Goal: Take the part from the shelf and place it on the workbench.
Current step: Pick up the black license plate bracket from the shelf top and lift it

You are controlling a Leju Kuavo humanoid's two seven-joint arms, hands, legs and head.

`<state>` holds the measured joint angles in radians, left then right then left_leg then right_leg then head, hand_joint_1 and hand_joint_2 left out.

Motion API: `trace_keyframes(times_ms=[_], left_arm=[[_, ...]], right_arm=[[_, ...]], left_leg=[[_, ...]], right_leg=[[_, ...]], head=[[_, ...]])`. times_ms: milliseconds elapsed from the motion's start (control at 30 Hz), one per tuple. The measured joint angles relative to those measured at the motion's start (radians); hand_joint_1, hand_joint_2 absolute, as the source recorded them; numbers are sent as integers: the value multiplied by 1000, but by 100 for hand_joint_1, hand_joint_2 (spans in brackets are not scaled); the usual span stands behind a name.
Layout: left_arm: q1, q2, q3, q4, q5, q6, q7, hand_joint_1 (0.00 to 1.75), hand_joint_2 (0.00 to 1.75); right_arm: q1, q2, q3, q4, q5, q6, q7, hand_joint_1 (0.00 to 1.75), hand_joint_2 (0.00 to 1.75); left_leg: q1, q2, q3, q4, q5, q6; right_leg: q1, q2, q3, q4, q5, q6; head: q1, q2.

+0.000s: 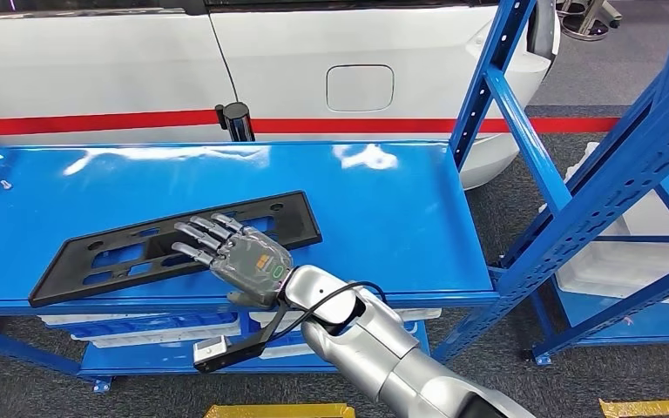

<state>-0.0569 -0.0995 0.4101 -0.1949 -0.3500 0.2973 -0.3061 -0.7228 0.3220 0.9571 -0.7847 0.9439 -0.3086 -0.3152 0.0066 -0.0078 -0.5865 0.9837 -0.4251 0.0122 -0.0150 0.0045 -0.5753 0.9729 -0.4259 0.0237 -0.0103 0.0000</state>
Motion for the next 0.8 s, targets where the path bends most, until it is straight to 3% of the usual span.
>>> trace_keyframes(times_ms=[533, 800], left_arm=[[-4, -5, 0, 0, -8, -2, -6, 0, 0], [-9, -15, 0, 0, -17, -5, 2, 0, 0]], right_arm=[[-19, 32, 17, 34, -28, 15, -25, 0, 175], [-38, 34, 48, 58, -97, 17, 6, 0, 175]], left_leg=[[0, 0, 0, 0, 0, 0], [0, 0, 0, 0, 0, 0]], right_leg=[[0, 0, 0, 0, 0, 0], [0, 0, 0, 0, 0, 0]], head=[[0, 0], [0, 0]])
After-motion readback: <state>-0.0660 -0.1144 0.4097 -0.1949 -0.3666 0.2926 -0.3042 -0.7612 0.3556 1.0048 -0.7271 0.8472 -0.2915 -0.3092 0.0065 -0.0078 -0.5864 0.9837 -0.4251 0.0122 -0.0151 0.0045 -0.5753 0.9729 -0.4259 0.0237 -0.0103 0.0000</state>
